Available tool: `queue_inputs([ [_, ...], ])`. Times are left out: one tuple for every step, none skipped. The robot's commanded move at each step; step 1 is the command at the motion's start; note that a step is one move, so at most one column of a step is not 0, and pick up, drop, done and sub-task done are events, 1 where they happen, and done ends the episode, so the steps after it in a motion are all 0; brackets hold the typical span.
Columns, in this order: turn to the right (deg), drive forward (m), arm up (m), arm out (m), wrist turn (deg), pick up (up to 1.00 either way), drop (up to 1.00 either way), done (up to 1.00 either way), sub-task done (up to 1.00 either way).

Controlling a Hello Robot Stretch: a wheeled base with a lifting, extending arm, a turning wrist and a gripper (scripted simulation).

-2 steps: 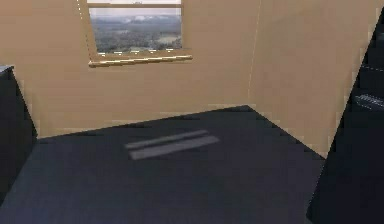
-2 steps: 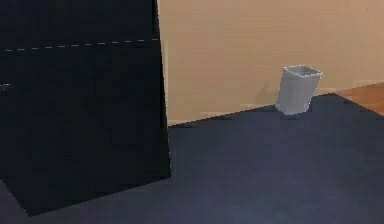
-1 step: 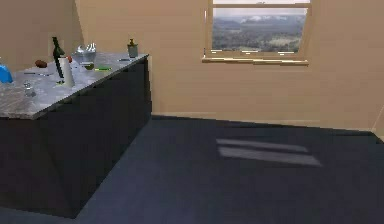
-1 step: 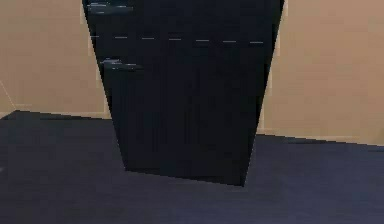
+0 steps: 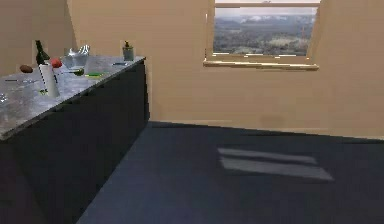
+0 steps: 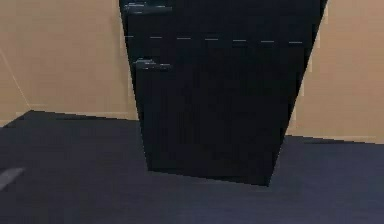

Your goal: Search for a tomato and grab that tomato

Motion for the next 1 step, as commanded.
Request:
queue_inputs([
  [45.0, 0.0, 0.0, 0.0, 0.0, 0.0, 0.0, 0.0, 0.0],
])
